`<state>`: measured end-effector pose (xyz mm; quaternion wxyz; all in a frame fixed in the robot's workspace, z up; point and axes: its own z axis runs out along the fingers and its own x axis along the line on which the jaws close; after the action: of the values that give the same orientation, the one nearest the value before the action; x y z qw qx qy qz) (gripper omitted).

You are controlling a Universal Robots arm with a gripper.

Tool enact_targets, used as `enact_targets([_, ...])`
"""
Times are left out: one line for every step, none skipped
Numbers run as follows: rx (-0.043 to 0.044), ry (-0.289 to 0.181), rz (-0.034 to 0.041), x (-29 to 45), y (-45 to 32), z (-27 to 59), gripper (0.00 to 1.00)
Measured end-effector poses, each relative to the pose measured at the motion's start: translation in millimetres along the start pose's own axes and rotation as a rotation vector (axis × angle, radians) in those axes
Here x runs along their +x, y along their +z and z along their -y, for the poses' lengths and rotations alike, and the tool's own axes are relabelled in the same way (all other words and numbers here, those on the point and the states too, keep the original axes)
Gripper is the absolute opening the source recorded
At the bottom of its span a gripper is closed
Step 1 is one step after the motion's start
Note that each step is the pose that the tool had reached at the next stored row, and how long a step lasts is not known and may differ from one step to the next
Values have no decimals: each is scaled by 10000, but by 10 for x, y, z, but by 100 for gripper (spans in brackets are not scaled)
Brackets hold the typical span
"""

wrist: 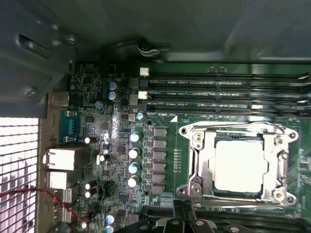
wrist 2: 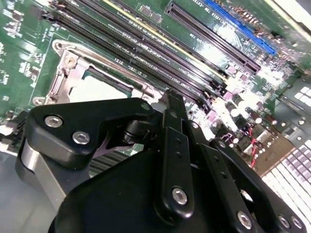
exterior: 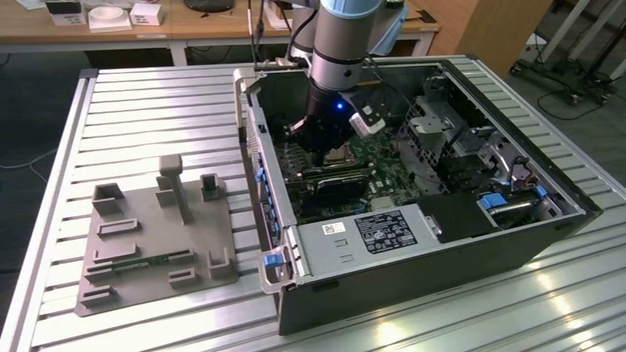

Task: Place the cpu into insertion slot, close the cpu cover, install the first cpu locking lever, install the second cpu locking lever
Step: 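Install the second cpu locking lever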

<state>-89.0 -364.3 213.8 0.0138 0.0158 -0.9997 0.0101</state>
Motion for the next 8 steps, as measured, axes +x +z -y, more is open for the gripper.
enact_targets([-5,1,11,0,-22,0,10])
enact_targets([-10,0,24,0,-43,1,10])
enact_targets([-11,0,35,0,-61,1,10])
enact_targets([-13,0,47,0,-69,2,10])
enact_targets([-17,0,50,0,-69,1,10])
enact_targets([-17,0,51,0,-68,1,10])
enact_targets([-17,0,51,0,-69,1,10])
enact_targets([-17,0,51,0,-69,1,10])
